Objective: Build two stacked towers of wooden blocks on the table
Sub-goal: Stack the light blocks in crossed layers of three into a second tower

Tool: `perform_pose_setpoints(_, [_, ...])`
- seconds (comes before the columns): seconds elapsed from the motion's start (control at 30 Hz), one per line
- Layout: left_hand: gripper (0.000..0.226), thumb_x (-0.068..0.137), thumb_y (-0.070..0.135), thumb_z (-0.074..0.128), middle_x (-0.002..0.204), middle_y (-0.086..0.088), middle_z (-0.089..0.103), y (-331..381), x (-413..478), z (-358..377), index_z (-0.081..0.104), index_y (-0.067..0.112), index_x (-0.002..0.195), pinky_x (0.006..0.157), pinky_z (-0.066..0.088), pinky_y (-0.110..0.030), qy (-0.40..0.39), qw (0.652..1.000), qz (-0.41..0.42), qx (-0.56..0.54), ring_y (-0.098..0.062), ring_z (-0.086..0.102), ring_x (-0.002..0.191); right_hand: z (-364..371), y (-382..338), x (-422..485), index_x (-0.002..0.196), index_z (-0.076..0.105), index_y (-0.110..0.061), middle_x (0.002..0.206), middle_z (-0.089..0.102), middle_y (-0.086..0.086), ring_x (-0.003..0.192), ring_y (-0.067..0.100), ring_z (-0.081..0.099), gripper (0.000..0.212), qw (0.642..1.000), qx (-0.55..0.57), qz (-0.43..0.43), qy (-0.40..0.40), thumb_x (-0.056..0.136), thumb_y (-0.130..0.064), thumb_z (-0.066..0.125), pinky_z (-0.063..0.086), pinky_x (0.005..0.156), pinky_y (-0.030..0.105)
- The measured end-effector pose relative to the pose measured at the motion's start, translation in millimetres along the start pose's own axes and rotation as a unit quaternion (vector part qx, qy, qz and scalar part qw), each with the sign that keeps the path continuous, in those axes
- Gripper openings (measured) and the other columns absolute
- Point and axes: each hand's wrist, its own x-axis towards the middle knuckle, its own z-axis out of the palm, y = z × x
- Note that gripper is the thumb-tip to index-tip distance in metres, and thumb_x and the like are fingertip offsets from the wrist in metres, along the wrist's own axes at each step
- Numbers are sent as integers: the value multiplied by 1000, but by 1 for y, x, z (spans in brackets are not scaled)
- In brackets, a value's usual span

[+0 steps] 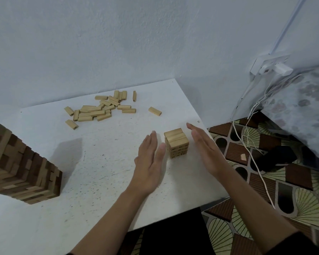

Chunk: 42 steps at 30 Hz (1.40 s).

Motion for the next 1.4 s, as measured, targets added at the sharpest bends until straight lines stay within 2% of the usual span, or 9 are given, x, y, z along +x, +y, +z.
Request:
perform_pose_setpoints(0.13, [60,100,67,23,142,51,6,-1,-7,11,24,44,155,126,10,-47,-19,999,12,24,25,2,135,9,1,-3,153,39,-27,152,40,-22,133,-23,30,62,999,29,12,-9,99,-55,30,24,101,-3])
perform_pose_setpoints(0.27, [68,98,66,15,150,45,4,-9,-2,17,20,37,159,126,6,-51,-24,996,42,79,33,-10,130,12,9,-2,155,34,-30,158,34,-21,141,-15,26,63,999,31,14,-22,101,-62,30,20,119,16])
perform_pose_setpoints(0.37, [70,98,65,13,159,35,5,-8,-2,17,15,34,161,125,4,-52,-32,993,55,96,24,-7,138,14,15,0,155,33,-33,159,32,-22,145,-11,22,64,999,27,21,-25,98,-63,31,15,125,30])
perform_pose_setpoints(0.6, [85,90,76,-15,165,16,-18,-22,3,17,-9,25,158,125,4,-48,-55,977,144,149,-3,-19,152,15,16,2,156,32,-32,159,31,-21,146,-10,20,62,999,21,18,-33,99,-57,32,13,127,34])
perform_pose_setpoints(0.7, [86,85,82,-15,162,24,-18,-18,2,16,-11,33,156,125,1,-40,-58,983,116,130,4,-19,150,15,18,2,156,32,-31,159,31,-21,146,-10,21,62,999,24,17,-31,99,-57,32,13,127,34])
perform_pose_setpoints(0.9, [71,89,77,-3,158,34,-17,-9,0,14,-13,43,151,120,0,-30,-68,986,92,118,11,-18,147,15,17,2,155,33,-30,159,33,-20,145,-10,24,61,999,30,13,-29,102,-58,33,15,126,32])
perform_pose_setpoints(1.0, [77,92,75,0,160,33,-13,-13,0,14,-5,37,158,122,1,-33,-63,988,89,109,11,-15,148,12,15,0,155,36,-28,157,37,-18,143,-10,29,60,999,42,7,-22,101,-54,33,20,124,28])
perform_pose_setpoints(1.17, [56,100,61,15,157,39,0,-8,-5,9,0,49,152,122,6,-36,-47,995,64,65,16,-4,146,8,8,2,148,47,-26,150,50,-13,139,-6,39,51,998,48,-11,35,103,-48,38,27,121,28])
perform_pose_setpoints(1.4, [62,101,60,32,157,31,20,-17,1,-4,19,40,158,126,16,-45,2,999,41,8,4,18,149,6,-2,6,140,56,-23,139,59,-9,131,-2,50,37,996,35,-23,82,106,-35,46,37,116,29])
